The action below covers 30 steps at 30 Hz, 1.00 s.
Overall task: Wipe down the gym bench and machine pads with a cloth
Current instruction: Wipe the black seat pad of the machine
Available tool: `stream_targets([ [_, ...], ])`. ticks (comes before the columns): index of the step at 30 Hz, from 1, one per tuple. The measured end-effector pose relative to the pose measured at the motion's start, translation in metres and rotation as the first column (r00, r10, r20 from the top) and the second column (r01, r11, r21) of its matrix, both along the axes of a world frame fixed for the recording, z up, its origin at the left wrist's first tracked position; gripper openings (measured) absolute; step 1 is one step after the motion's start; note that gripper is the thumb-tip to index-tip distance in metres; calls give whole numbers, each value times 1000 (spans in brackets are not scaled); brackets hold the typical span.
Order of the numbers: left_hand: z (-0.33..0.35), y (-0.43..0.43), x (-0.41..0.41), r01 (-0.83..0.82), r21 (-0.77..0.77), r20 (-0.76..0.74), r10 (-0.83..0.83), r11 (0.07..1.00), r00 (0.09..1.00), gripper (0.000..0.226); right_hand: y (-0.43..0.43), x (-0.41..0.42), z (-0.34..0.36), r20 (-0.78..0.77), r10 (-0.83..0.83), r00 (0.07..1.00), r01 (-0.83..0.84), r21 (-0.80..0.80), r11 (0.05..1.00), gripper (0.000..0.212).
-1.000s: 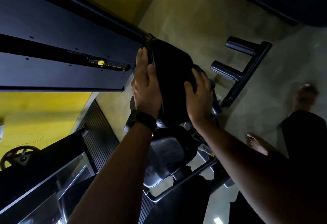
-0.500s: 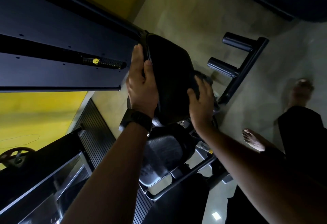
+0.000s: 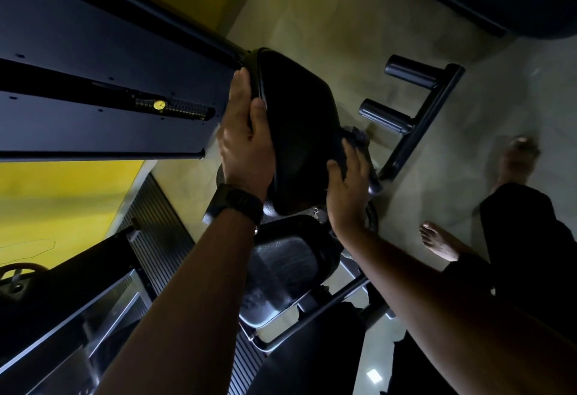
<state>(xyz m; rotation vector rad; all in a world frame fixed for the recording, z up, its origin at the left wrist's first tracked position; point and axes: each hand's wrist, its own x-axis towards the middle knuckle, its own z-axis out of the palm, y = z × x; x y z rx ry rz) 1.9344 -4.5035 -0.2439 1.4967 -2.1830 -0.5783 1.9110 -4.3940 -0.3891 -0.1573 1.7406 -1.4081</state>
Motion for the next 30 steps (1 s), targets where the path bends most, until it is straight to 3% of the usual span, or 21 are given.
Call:
stream_targets([
  [2, 0, 0, 0, 12, -4, 1, -12, 1000, 1000, 46, 7, 12, 23, 13, -11, 1000, 12, -46, 999, 51],
  [5, -1, 0, 1, 2, -22, 15, -2, 1000, 1000, 46, -2, 6, 44, -177, -25, 984, -6, -173, 985, 48],
  [7, -2, 2, 1, -13, -21, 3, 13, 1000, 1000, 47, -14, -7, 34, -289, 5, 957, -57, -172, 983, 50],
  [12, -2, 2, 1, -29, -18, -8, 29, 999, 1000, 47, 8, 7, 24, -65, -4, 998, 3, -11, 1000, 55],
  [16, -1, 3, 0, -33, -1, -11, 33, 999, 999, 47, 27, 39, 82, -155, -38, 987, 15, -148, 989, 47],
  [20, -1, 5, 1, -51, 20, -25, 52, 998, 998, 47, -8, 7, 79, -399, -17, 917, -76, -215, 974, 47],
  [25, 1, 9, -2, -96, 39, -28, 97, 995, 995, 48, 9, 11, 59, -207, -10, 978, -5, -70, 998, 51],
  [28, 2, 8, -2, -94, 50, -32, 96, 994, 995, 48, 27, 30, 88, -213, -3, 977, -37, -182, 983, 49],
  [30, 2, 7, -1, -83, 65, -39, 85, 994, 996, 48, 14, 18, 103, -312, 9, 950, -89, -245, 965, 49],
])
